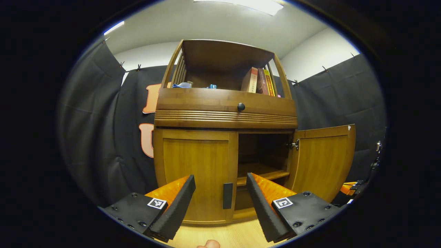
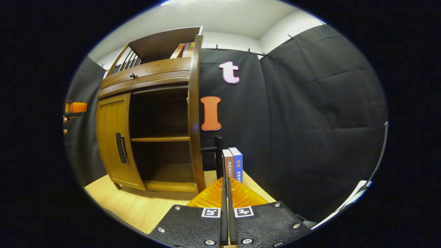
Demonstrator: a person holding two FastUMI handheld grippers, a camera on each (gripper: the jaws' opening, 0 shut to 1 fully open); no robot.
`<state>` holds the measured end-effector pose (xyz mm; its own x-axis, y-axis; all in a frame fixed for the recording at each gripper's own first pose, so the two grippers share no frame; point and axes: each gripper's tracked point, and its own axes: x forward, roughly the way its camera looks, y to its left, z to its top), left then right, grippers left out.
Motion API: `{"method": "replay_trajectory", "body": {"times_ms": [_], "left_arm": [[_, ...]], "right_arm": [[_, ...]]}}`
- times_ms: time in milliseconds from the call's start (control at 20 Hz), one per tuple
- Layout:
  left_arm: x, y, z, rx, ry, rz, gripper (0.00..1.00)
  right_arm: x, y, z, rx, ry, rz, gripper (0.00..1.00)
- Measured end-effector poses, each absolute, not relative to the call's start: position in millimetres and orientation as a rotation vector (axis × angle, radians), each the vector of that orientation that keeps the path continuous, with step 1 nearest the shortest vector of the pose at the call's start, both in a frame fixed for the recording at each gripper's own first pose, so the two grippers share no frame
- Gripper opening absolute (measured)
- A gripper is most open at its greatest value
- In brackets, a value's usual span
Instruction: Open the right door of the double-door shoe cabinet with the right hand, and open the left door with the left hand.
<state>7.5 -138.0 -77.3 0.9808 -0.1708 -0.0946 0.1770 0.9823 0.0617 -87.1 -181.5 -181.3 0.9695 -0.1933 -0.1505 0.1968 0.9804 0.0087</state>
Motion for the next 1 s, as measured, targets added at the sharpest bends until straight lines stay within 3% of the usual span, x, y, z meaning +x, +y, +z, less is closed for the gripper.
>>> {"method": "replay_trajectory", "body": {"times_ms": [200,700,850,900,950,1000], "left_arm": [[27,-144,-107,0.058,0.111,-0.167,0.94],[75,-147,-177,0.103,0.153,-0.131,0.95],[86,-152,-200,0.091,0.181,-0.138,0.95],[90,-153,-207,0.078,0.190,-0.144,0.95],[94,-153,-212,0.069,0.196,-0.145,0.95],[99,-154,-218,0.065,0.199,-0.144,0.95]], "right_arm": [[-97,-193,-175,0.001,0.134,-0.231,0.01],[-106,-201,-178,0.013,0.135,-0.259,0.07],[-107,-205,-173,0.000,0.129,-0.277,0.15],[-108,-206,-172,-0.005,0.127,-0.281,0.30],[-109,-206,-170,-0.006,0.122,-0.283,0.12],[-110,-205,-168,-0.006,0.119,-0.286,0.21]]}}
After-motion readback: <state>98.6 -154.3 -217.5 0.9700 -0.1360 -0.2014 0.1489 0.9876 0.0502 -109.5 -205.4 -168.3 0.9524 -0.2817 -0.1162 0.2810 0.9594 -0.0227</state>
